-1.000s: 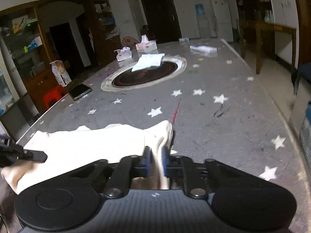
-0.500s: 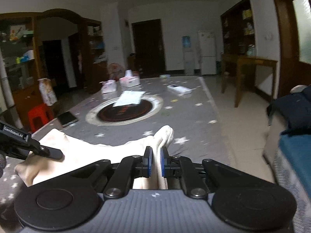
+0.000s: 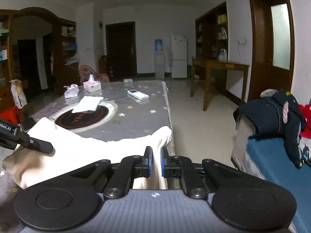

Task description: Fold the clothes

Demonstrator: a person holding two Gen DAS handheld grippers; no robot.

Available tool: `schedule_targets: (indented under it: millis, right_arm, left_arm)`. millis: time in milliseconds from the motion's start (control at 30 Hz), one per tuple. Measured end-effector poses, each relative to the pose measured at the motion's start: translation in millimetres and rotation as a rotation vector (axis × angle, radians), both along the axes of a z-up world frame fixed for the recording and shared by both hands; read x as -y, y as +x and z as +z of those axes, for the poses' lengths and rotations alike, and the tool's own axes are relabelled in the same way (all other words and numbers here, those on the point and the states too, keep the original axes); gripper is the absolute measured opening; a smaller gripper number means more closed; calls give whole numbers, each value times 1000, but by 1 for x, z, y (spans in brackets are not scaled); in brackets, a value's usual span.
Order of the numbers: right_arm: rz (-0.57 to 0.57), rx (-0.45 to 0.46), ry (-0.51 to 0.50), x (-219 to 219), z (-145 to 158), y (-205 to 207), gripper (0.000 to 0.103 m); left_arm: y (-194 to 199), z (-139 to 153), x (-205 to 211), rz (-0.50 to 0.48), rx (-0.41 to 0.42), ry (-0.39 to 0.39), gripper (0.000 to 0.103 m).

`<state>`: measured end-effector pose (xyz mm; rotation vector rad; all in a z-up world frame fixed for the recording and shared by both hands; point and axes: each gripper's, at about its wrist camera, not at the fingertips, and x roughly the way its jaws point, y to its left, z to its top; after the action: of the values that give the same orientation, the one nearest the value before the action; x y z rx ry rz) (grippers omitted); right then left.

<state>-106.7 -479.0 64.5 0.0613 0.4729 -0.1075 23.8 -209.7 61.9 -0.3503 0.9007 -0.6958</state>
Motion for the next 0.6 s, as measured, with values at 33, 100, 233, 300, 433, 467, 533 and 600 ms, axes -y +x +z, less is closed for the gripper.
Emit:
schedule_targets:
  millis: [33,100,233,300,433,467,533,600]
  right_arm:
    - [-5,-10,1,3,-3,1,8]
    - [-10,-33,4,6,-12,6,8]
    - [-10,-71,5,7,-26,12,8]
    - [-17,-84,1,8,-31,14,9]
    - [-29,-88,-10,7,-34,12,11]
    - [-32,-85,-17,6,-34,11,16]
    - [-31,-85,-28,4,-34,10,21]
    - [-25,-88,-31,1,-34,9,22]
  left_arm:
    - [2,-4,2,1,-11,12,17]
    - [6,-13,5,4,-34,37,17]
    - [10,-25,5,21,-44,109,22]
    - [10,-26,2,30,-41,125,26]
    - [8,-25,0,39,-11,165,40]
    - [6,-25,0,39,0,175,42]
    - [4,-23,1,41,15,192,45]
    - [2,-23,1,48,30,211,51]
